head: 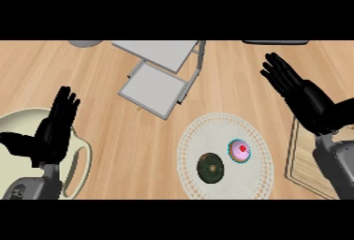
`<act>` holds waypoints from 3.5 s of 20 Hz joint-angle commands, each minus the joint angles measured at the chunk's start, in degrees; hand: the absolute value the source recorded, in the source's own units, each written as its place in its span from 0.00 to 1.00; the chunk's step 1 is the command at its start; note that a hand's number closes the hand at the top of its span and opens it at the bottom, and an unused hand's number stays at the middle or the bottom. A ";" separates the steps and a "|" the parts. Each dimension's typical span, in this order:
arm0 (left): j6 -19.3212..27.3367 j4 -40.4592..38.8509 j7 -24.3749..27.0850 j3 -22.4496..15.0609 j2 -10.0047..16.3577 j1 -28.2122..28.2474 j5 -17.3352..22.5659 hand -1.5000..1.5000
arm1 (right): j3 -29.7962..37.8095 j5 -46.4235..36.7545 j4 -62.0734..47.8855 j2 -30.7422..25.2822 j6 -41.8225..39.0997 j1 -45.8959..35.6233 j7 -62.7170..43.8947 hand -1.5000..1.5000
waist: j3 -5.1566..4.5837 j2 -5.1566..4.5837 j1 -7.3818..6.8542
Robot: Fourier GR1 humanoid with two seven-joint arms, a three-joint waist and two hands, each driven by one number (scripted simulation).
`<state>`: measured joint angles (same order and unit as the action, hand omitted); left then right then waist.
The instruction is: Pick the cupcake from the placemat and place it in the tiered shelf
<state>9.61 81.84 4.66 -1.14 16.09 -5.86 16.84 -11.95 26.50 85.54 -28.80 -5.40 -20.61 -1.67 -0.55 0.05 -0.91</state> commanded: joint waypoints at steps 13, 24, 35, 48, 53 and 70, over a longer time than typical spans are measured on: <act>-4.37 -1.47 -9.02 0.84 9.33 5.82 -2.16 0.50 | -14.32 -45.58 -3.88 17.26 53.76 9.58 -5.39 0.00 | 0.42 0.30 1.22; -4.98 -1.55 -6.80 1.65 9.65 9.80 -2.78 0.50 | -18.29 -80.30 -6.25 16.81 46.70 11.35 -40.10 0.00 | -0.12 0.96 2.71; -6.60 -2.33 -6.90 2.21 10.26 7.79 -2.25 0.50 | -25.53 -83.39 2.46 18.08 0.86 4.81 -66.75 0.00 | 0.19 0.45 1.60; -4.98 -3.84 -6.61 0.97 6.87 6.59 -5.16 0.50 | -22.12 -84.37 4.67 21.89 -15.89 4.26 -71.95 0.00 | 0.49 0.02 1.16; -6.74 -0.31 -8.28 3.03 8.54 8.01 -3.93 0.50 | -17.34 -85.41 4.48 21.07 -16.12 4.81 -69.02 0.00 | 0.53 0.04 0.79; -13.62 -6.68 -5.67 8.79 7.01 4.59 -6.17 0.50 | -8.28 -92.50 -2.90 23.28 -13.55 6.62 -55.13 0.00 | 0.55 -0.06 0.86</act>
<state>-0.67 78.05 -2.59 5.16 22.11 0.31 10.08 -22.45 -65.24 83.97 -6.75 -18.00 -12.94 -55.30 0.00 0.00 -0.06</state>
